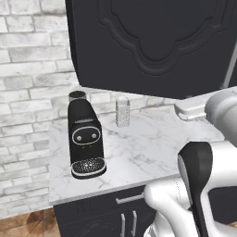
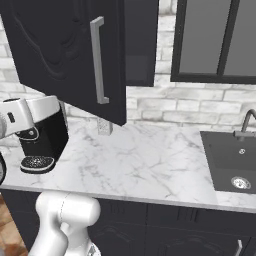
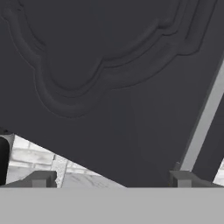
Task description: Close all open cabinet doors.
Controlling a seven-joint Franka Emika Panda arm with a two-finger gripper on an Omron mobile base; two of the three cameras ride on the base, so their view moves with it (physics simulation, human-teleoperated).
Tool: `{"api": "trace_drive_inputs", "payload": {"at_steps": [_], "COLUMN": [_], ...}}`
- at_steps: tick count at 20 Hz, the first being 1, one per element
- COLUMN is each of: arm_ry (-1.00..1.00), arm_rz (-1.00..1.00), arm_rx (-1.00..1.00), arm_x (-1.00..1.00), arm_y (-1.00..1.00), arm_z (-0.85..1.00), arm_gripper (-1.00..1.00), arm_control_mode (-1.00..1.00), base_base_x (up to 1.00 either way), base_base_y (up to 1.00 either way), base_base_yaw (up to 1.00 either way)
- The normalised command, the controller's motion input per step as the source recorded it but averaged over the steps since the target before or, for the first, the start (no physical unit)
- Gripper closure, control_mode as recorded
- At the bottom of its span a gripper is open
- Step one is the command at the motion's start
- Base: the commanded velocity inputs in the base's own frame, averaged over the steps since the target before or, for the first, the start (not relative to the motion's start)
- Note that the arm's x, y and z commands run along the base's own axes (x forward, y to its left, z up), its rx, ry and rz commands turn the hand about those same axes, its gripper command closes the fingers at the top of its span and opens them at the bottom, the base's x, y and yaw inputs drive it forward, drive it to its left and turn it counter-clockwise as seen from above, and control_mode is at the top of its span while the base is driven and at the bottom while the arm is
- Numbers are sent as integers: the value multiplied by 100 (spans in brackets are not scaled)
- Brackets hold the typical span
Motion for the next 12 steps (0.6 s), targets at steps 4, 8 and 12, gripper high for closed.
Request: {"api": "trace_drive_inputs", "payload": {"at_steps": [4,8,12], "arm_ry": [0,0,0], "arm_rz": [0,4,8], "arm_rx": [0,0,0], "arm_x": [26,34,33], "arm_y": [-5,-19,-27], "arm_z": [0,0,0], "arm_gripper": [-100,-100,-100], "arm_control_mode": [-100,-100,-100], "base_base_x": [0,0,0], "base_base_y": [0,0,0], "base_base_yaw": [0,0,0]}}
